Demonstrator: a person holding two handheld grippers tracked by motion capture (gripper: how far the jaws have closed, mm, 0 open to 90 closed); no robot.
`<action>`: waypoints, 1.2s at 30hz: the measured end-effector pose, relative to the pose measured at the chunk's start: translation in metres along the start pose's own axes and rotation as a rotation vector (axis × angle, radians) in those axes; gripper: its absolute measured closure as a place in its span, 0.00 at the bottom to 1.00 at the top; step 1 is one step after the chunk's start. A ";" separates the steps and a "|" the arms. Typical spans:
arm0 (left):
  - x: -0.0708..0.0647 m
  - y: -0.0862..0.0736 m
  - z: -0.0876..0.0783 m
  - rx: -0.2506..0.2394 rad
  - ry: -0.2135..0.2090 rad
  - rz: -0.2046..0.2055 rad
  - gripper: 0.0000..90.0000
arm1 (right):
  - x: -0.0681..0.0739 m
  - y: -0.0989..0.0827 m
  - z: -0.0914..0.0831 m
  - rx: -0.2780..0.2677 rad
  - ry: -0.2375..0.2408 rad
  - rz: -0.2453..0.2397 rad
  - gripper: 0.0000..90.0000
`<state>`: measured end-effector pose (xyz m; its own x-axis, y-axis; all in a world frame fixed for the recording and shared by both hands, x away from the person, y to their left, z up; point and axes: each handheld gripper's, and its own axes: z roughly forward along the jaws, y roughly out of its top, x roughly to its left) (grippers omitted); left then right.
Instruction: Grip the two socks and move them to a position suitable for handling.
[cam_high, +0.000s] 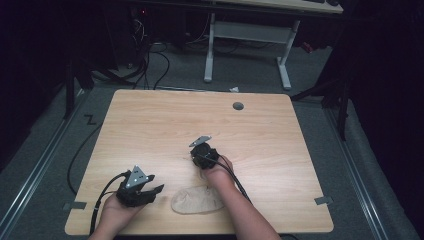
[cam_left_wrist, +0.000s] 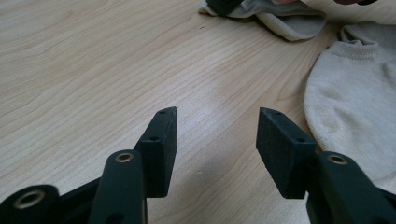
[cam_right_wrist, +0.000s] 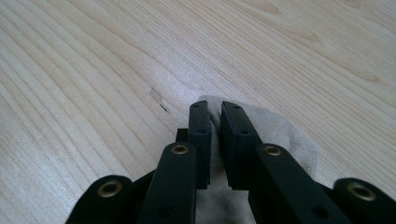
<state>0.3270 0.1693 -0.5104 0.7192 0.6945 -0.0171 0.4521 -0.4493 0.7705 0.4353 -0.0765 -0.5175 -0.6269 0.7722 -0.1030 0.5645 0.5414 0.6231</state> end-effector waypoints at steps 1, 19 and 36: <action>0.000 0.000 0.000 0.000 0.001 -0.001 0.54 | 0.000 0.000 0.000 0.000 0.000 0.000 0.93; 0.000 0.000 0.001 0.006 0.001 0.001 0.54 | -0.004 0.002 -0.016 -0.068 0.007 0.012 0.93; 0.000 0.000 0.001 0.002 -0.002 -0.007 0.54 | -0.028 -0.026 -0.079 -0.211 -0.004 0.070 0.92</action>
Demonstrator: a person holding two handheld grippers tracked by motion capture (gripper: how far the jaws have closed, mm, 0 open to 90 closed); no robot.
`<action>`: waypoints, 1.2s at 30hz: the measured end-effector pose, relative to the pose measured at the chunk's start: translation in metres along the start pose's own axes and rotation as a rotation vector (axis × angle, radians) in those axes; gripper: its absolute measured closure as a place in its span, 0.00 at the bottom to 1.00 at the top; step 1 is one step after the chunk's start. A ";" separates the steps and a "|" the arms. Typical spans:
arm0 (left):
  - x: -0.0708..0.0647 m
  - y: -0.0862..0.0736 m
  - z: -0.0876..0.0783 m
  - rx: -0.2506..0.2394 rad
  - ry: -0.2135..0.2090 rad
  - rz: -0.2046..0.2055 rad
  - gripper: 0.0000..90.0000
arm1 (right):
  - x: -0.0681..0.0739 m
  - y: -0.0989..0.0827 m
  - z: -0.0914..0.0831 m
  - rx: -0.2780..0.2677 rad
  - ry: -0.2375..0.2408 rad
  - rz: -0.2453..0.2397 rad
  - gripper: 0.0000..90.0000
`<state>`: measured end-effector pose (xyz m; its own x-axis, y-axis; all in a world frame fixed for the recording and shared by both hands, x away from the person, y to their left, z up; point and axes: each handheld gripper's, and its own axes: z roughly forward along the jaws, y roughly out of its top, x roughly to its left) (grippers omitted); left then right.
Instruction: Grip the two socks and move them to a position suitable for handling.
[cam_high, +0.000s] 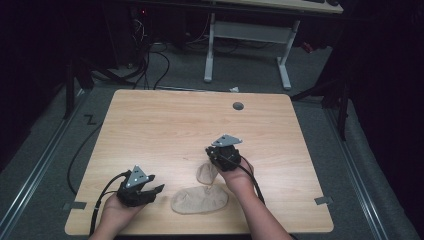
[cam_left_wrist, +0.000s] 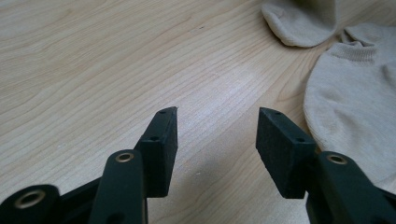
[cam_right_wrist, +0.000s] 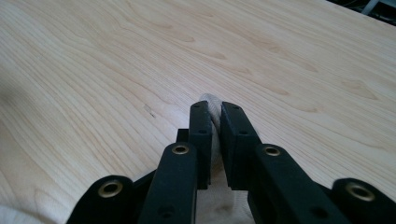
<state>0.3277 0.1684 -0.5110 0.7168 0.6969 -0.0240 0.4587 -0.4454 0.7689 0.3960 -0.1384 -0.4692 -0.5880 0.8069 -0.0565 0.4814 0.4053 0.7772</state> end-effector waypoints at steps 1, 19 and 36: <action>0.000 0.000 0.000 0.001 0.000 0.000 0.54 | -0.002 -0.002 -0.003 -0.007 -0.004 0.001 0.92; -0.002 0.001 0.003 0.005 0.002 -0.006 0.54 | -0.024 -0.019 -0.013 -0.069 -0.005 0.069 0.92; 0.000 -0.002 0.002 0.010 -0.002 -0.009 0.54 | -0.044 -0.058 -0.055 -0.074 -0.074 0.079 0.89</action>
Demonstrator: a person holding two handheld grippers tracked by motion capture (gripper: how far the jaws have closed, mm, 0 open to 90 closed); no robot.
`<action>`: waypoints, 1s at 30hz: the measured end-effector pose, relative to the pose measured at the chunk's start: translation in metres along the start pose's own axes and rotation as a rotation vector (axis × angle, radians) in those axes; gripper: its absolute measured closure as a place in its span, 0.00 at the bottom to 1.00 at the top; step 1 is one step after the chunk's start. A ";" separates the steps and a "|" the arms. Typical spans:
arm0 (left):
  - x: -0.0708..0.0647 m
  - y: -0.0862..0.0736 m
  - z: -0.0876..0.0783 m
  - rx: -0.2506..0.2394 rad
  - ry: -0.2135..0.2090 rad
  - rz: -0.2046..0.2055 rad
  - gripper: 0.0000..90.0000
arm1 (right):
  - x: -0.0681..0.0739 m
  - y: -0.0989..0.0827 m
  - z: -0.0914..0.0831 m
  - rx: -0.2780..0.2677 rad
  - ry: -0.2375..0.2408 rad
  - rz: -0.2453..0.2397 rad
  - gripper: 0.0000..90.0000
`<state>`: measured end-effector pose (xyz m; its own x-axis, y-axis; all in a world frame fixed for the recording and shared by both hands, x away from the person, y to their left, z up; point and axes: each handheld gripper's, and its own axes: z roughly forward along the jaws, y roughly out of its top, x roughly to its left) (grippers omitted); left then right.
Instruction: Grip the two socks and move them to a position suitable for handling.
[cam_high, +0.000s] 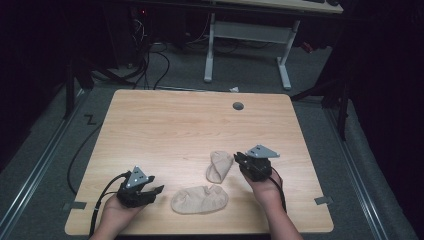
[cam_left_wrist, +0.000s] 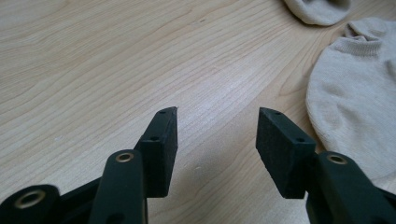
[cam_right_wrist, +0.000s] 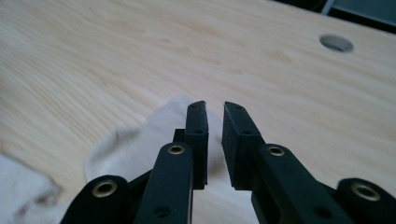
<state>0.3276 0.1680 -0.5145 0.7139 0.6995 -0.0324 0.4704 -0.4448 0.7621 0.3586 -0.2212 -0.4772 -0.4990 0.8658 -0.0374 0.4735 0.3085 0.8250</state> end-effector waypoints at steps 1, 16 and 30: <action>0.000 0.001 0.001 0.002 0.000 0.000 0.54 | -0.002 -0.005 -0.002 0.004 -0.003 0.005 0.88; -0.004 0.002 0.005 0.012 -0.001 0.020 0.54 | 0.038 0.028 0.100 0.197 0.044 0.020 0.64; 0.002 0.000 -0.004 -0.011 0.002 0.000 0.54 | 0.042 0.044 0.096 0.162 0.058 -0.023 0.93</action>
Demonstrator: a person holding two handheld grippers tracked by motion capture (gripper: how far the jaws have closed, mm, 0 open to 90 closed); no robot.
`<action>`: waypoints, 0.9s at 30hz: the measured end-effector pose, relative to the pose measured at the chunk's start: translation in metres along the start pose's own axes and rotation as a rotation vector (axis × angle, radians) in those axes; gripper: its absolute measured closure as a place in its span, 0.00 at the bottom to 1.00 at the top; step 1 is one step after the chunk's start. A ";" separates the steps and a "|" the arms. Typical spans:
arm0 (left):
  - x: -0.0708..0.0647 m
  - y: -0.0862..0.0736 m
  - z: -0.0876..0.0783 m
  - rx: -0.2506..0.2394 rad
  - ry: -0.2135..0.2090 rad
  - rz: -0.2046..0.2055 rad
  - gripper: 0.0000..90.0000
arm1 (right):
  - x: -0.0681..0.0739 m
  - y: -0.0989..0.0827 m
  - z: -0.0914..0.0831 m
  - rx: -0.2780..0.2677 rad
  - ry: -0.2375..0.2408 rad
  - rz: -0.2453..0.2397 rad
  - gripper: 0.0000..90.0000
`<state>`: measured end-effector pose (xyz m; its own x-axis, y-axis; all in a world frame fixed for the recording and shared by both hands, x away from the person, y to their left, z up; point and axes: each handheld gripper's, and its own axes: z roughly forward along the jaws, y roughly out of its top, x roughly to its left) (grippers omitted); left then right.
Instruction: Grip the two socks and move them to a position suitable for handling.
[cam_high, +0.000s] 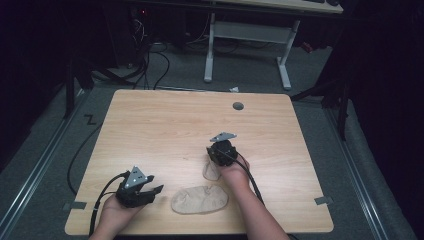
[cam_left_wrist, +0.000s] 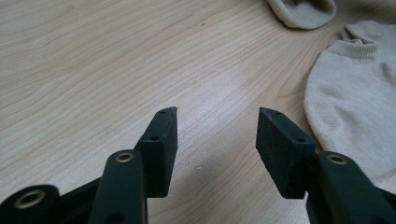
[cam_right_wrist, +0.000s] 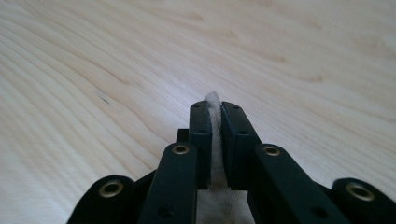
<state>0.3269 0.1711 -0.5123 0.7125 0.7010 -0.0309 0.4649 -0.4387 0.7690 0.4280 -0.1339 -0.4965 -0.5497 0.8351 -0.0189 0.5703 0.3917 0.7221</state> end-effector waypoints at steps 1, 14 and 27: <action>0.000 0.000 0.001 0.002 0.000 0.000 0.54 | 0.001 0.000 -0.006 -0.014 0.004 -0.003 0.93; -0.004 0.001 0.007 0.025 0.000 0.016 0.54 | -0.018 -0.051 -0.081 -0.169 0.021 0.001 0.93; -0.034 0.055 0.037 -0.006 -0.089 0.042 0.54 | -0.043 -0.081 -0.102 -0.205 0.005 0.048 0.92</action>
<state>0.3471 0.1022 -0.4921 0.7754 0.6291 -0.0547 0.4304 -0.4631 0.7748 0.3435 -0.2406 -0.4838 -0.5276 0.8492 0.0221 0.4603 0.2639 0.8476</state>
